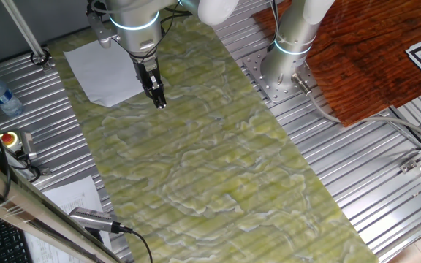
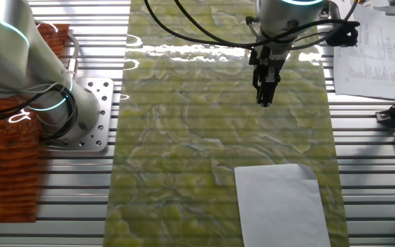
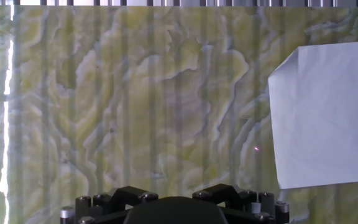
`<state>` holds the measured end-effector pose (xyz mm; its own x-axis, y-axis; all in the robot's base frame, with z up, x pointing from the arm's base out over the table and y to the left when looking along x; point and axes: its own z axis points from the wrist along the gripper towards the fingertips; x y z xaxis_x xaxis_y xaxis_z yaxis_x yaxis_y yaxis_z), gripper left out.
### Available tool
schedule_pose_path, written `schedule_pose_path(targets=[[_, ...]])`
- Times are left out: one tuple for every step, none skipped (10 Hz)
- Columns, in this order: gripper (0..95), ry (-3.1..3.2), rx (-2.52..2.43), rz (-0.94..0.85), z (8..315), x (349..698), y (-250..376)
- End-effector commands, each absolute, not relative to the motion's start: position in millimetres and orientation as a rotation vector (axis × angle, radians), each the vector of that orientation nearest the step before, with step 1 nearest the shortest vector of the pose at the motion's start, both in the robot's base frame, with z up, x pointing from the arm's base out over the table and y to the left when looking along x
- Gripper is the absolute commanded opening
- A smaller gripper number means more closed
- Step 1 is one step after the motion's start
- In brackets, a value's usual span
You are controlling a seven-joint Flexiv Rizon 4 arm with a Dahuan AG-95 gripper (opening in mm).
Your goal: Flip over and spread out the paper that is laid flat on the table
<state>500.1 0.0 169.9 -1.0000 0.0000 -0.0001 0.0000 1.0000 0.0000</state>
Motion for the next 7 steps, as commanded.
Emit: schedule_pose_path(targets=[[0.0,3.128,-0.206,-0.029,170.0,500.0,0.0],[0.0,3.130,-0.203,-0.034,170.0,500.0,0.0],[0.0,3.130,-0.198,-0.034,170.1,500.2,0.1],[0.0,3.130,-0.199,-0.034,170.2,500.3,0.1],[0.0,3.130,-0.199,-0.034,170.4,500.6,0.2],[0.0,3.130,-0.199,-0.034,170.5,500.9,0.3],[0.0,3.130,-0.198,-0.034,170.8,501.5,0.5]])
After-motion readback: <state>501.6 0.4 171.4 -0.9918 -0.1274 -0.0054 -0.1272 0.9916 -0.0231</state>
